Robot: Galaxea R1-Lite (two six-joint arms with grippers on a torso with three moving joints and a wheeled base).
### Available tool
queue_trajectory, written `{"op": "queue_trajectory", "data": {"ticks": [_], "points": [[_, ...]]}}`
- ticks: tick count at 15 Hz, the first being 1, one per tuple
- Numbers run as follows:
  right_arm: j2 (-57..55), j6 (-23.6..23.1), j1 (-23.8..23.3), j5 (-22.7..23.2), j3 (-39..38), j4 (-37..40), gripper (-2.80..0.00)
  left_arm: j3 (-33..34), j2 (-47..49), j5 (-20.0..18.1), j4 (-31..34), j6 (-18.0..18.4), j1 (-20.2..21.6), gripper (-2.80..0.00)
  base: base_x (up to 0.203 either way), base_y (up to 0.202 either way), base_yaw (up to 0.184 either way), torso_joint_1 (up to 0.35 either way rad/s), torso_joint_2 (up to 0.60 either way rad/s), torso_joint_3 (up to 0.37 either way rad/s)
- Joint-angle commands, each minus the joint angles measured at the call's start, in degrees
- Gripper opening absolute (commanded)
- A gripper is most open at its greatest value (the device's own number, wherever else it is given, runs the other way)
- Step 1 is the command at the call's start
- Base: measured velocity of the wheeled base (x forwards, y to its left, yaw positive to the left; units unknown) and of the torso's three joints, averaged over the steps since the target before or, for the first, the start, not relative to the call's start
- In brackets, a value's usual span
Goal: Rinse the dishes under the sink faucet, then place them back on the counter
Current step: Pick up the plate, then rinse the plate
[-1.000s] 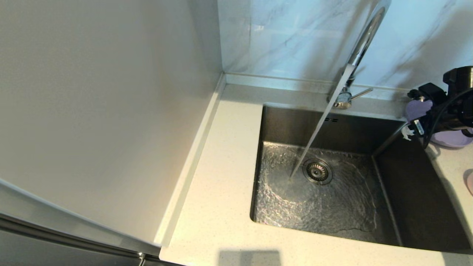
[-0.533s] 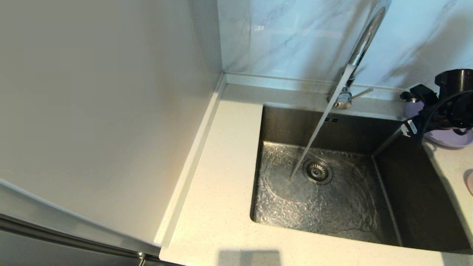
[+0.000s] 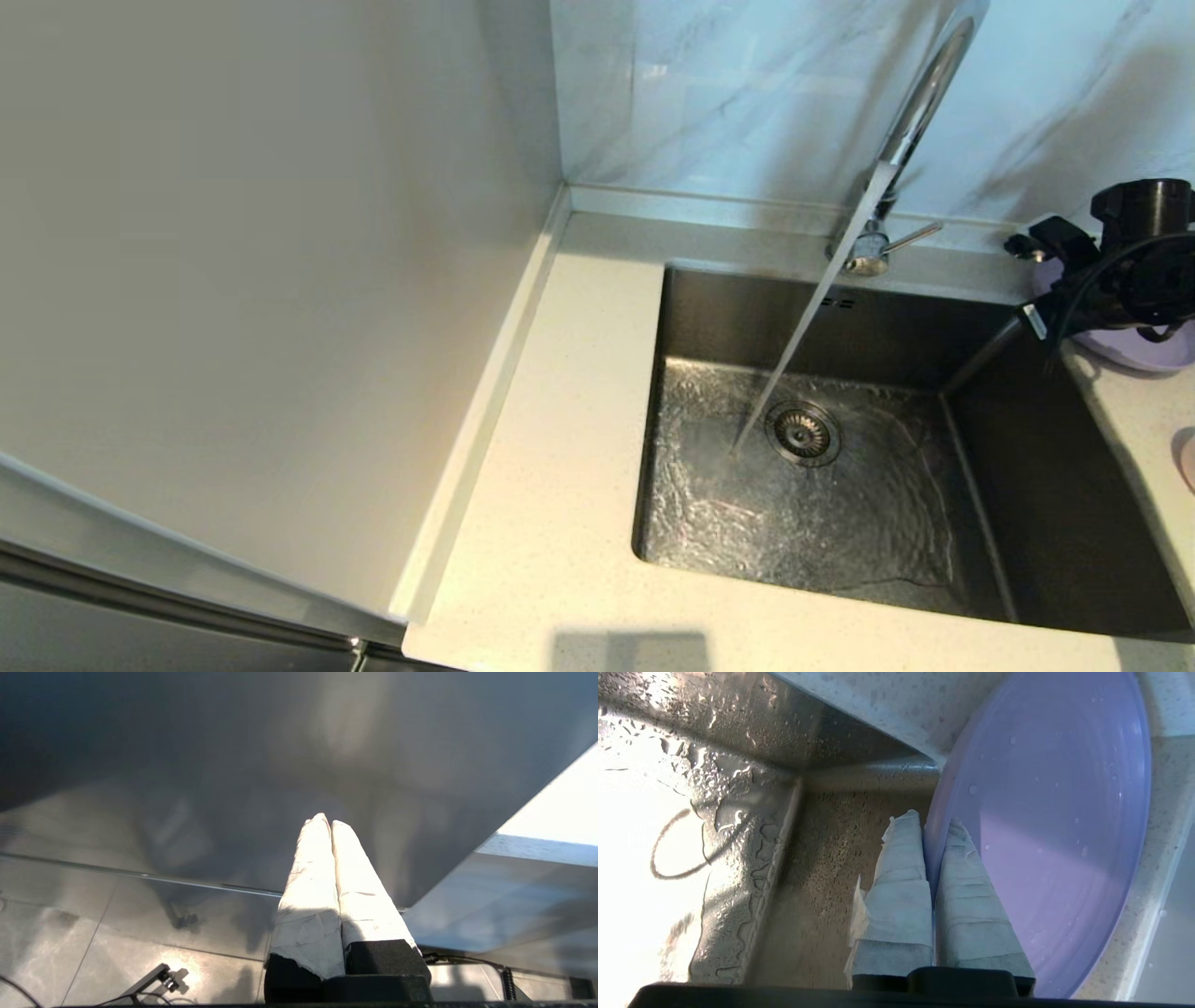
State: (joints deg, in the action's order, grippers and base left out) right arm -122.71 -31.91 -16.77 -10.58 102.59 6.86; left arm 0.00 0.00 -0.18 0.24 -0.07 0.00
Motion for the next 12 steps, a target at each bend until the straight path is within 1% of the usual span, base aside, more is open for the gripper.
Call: {"op": "queue_trajectory", "data": {"ticks": [1, 4, 8, 10, 12], "points": [[1.89, -0.17, -0.01, -0.14, -0.41, -0.01, -2.80, 0.00, 0.00, 0.01, 0.02, -0.02, 0.00, -2.80, 0.000, 0.000, 0.000, 0.000, 0.00, 0.000], [5.49, -0.07, 0.04, 0.00, -2.34, -0.01, -2.80, 0.00, 0.00, 0.01, 0.02, -0.02, 0.00, -2.80, 0.000, 0.000, 0.000, 0.000, 0.00, 0.000], [13.97, 0.14, 0.58, 0.96, -8.37, 0.31, -2.80, 0.00, 0.00, 0.01, 0.02, -0.02, 0.00, -2.80, 0.000, 0.000, 0.000, 0.000, 0.00, 0.000], [19.21, -0.03, 0.92, 3.68, -13.63, 0.51, -2.80, 0.00, 0.00, 0.01, 0.02, -0.02, 0.00, -2.80, 0.000, 0.000, 0.000, 0.000, 0.00, 0.000], [24.95, -0.75, 1.25, 7.84, -19.02, 2.15, -2.80, 0.00, 0.00, 0.01, 0.02, -0.02, 0.00, -2.80, 0.000, 0.000, 0.000, 0.000, 0.00, 0.000]]}}
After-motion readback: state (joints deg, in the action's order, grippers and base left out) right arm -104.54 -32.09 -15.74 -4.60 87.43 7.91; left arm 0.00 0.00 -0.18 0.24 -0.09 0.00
